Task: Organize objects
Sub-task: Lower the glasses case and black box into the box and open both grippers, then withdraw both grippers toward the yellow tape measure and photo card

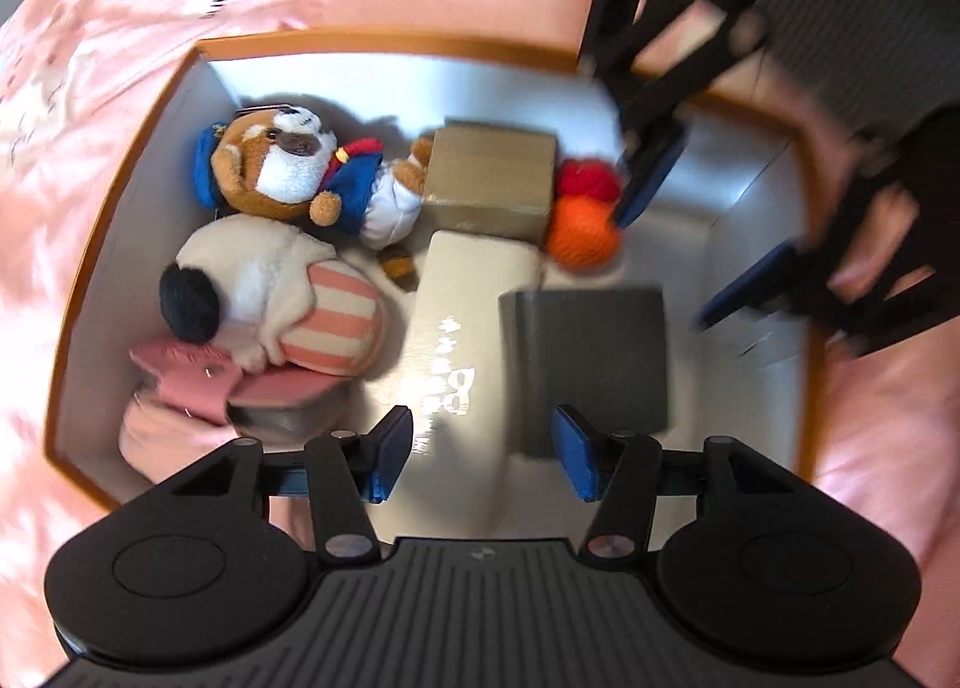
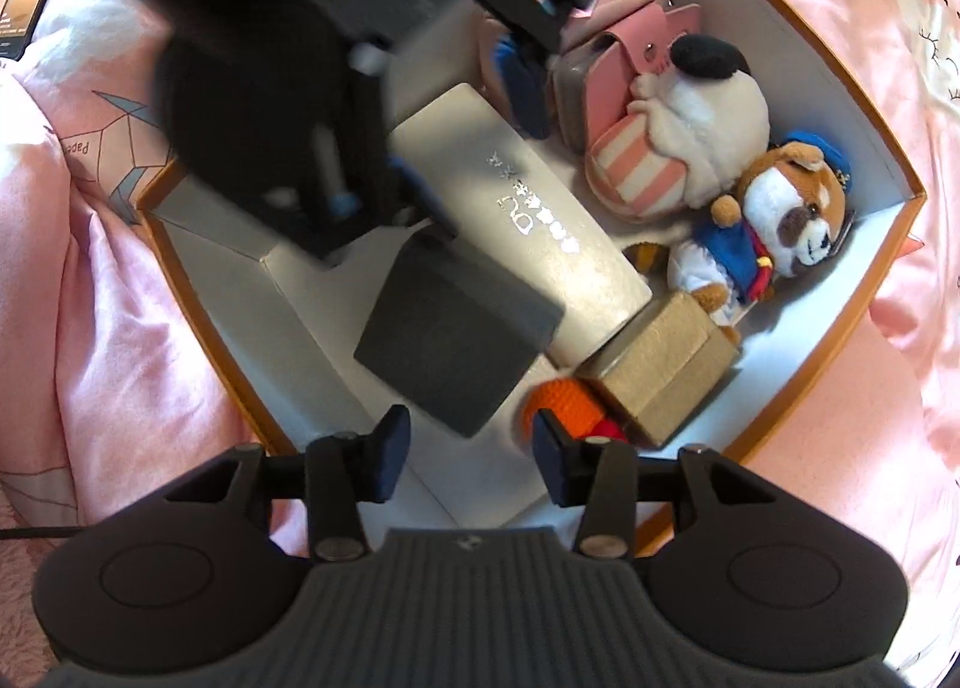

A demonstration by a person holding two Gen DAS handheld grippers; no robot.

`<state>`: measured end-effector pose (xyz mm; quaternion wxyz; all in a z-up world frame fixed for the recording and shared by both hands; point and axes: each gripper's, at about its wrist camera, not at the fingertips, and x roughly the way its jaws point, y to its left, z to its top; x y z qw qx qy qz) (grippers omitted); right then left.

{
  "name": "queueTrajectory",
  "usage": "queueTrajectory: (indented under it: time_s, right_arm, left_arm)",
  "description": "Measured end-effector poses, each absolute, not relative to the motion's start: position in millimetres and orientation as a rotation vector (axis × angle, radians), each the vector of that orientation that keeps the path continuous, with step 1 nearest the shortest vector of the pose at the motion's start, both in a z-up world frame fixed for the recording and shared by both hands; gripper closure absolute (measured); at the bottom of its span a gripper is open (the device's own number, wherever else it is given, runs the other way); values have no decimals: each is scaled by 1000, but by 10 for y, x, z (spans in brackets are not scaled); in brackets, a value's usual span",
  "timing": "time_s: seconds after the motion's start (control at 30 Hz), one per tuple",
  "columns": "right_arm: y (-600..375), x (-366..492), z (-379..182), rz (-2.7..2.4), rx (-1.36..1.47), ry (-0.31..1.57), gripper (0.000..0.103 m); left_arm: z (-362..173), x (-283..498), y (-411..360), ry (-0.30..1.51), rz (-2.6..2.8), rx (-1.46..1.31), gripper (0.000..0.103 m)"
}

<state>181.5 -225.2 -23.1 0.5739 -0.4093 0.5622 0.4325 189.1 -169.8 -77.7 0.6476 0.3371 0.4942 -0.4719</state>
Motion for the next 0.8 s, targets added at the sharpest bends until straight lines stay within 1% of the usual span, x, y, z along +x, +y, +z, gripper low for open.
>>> queueTrajectory:
  time_s: [0.2,0.5,0.57,0.8]
  right_arm:
    - [-2153,1864,-328,989,-876,1322,56]
    - [-2157,1923,-634,902,-713,1450,54]
    - [-2168,1939,-675,893,-658,1466,51]
    - [-2147,1891,-709,864,-525,1488,57]
  left_arm:
    - [-532,1744,-1563,1063,-925,574,45]
    - [-155,1659,-975,983,-725,213,45]
    - [-127,1617,-858,978,-689,168,45]
    - [-46,1419,-484,936,-526,119,45]
